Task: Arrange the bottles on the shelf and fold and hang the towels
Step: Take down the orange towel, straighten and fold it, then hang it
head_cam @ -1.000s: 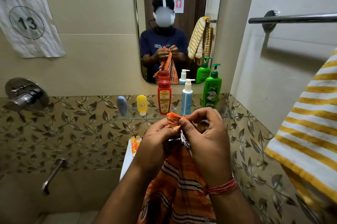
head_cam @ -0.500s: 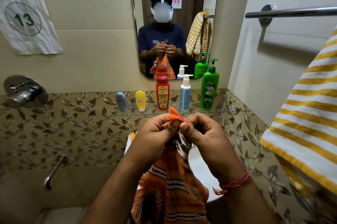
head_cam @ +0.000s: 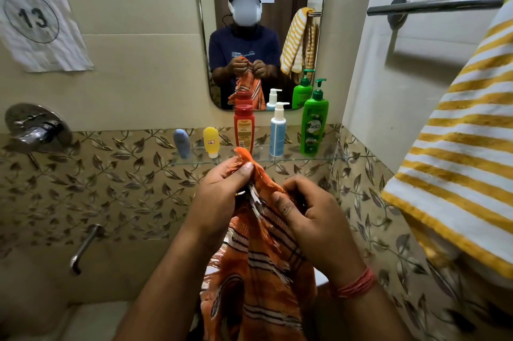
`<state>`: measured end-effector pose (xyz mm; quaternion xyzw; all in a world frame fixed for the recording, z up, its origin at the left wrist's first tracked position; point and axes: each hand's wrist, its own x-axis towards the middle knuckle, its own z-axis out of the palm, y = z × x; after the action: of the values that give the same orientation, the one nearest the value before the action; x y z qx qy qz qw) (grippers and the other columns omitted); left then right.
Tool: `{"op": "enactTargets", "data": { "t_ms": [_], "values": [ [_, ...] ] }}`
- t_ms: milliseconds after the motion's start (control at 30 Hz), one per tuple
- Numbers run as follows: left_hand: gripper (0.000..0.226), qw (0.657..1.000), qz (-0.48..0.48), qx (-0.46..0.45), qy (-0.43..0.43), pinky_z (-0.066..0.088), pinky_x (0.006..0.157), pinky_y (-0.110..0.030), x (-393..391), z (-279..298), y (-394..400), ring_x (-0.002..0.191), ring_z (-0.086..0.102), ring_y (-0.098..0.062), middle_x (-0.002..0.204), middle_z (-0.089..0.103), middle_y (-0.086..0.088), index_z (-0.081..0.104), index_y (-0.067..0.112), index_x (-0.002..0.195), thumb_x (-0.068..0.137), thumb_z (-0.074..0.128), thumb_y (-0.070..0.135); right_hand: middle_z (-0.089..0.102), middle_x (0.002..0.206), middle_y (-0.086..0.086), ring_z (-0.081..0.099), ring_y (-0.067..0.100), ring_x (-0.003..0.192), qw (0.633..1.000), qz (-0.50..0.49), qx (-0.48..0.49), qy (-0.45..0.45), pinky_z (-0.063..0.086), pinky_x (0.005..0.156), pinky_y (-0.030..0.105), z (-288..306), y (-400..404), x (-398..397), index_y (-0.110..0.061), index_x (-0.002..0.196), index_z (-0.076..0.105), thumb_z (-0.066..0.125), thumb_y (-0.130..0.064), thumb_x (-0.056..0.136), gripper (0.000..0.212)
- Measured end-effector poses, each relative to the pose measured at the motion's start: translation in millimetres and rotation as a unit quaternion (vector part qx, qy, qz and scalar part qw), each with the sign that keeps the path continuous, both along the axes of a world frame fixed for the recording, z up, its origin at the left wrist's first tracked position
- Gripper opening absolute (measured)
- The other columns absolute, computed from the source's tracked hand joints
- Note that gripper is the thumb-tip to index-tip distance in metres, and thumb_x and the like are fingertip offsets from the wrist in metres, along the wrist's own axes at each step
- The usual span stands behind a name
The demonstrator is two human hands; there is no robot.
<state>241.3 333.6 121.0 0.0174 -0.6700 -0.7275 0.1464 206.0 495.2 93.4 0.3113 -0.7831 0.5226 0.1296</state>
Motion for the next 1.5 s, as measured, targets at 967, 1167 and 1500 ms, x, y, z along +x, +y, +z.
{"op": "enactTargets", "data": {
  "t_ms": [967, 1167, 1500],
  "values": [
    [0.022, 0.996, 0.046, -0.058, 0.042, 0.061, 0.075, -0.036, 17.7, -9.0, 25.4, 0.087, 0.072, -0.019, 0.089, 0.073, -0.001, 0.067, 0.02, 0.097, 0.078, 0.074, 0.029, 0.065, 0.082, -0.006, 0.064, 0.013, 0.079, 0.987, 0.039, -0.142, -0.07, 0.056, 0.071, 0.035, 3.5, 2.6, 15.5, -0.028, 0.094, 0.064, 0.063, -0.023, 0.096, 0.006],
    [0.034, 0.996, 0.06, -0.041, 0.053, 0.059, 0.076, -0.034, 15.0, -14.3, 27.2, 0.085, 0.07, -0.017, 0.088, 0.072, 0.001, 0.063, 0.019, 0.105, 0.075, 0.077, 0.029, 0.069, 0.085, 0.003, 0.067, 0.018, 0.082, 0.972, 0.034, -0.187, -0.139, 0.057, 0.076, 0.041, 1.2, 1.1, 12.4, -0.019, 0.09, 0.066, 0.059, -0.02, 0.098, 0.01],
    [0.036, 0.993, 0.068, -0.055, 0.078, 0.059, 0.072, -0.03, 13.6, -20.3, 28.6, 0.084, 0.072, -0.018, 0.093, 0.068, -0.01, 0.058, 0.016, 0.102, 0.075, 0.078, 0.028, 0.07, 0.083, 0.003, 0.066, 0.015, 0.076, 0.951, 0.039, -0.231, -0.203, 0.057, 0.071, 0.033, 0.3, -0.1, 11.2, -0.015, 0.092, 0.066, 0.057, -0.02, 0.098, 0.012]
  ]
}}
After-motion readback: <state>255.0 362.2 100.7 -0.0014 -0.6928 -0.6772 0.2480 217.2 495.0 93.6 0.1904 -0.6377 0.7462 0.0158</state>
